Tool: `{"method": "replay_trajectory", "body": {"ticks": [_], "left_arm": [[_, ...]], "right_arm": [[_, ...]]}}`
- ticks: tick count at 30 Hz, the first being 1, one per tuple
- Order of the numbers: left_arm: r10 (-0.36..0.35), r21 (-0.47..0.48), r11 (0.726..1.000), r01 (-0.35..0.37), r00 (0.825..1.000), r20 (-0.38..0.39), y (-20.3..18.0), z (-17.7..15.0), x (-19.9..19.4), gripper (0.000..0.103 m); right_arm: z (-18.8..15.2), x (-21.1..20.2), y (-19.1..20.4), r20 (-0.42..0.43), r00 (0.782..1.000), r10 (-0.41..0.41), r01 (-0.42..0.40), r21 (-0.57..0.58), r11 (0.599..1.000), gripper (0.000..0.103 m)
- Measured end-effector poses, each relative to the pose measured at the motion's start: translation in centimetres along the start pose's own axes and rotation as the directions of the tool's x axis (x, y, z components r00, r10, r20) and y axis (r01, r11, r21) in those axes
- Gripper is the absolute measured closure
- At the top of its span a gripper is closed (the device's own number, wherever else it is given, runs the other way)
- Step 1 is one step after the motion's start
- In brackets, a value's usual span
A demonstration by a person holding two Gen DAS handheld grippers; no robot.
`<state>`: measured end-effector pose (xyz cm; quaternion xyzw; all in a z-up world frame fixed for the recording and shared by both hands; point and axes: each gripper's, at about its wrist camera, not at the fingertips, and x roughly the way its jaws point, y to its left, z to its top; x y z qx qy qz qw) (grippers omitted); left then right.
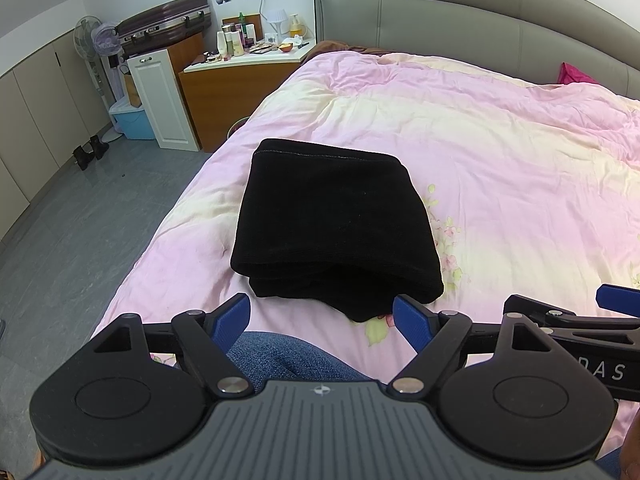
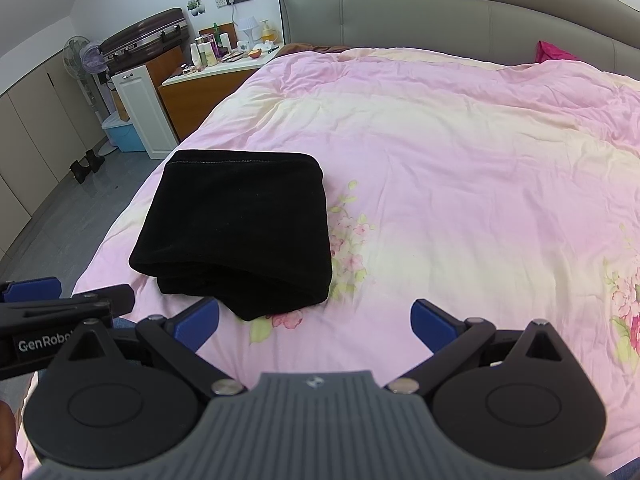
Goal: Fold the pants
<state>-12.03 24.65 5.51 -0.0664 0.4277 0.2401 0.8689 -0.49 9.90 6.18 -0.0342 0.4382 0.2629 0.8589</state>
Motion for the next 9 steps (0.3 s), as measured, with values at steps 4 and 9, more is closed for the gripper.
{"method": "replay_trajectory", "body": {"ticks": [4,9], "left_arm": [[0.000,0.000,1.000,0.000,1.000,0.000,-0.01,0.00,0.04,0.009],[0.000,0.000,1.000,0.000,1.000,0.000,-0.04,-0.11,0.03,0.009]], "right_arm": [[0.00,-0.02,-0.07,0.000,1.000,-0.001,0.001,0.000,1.000,0.005],[-0.07,0.15,0.14,0.000,1.000,-0.010,0.010,0.001,1.000,0.005]]}}
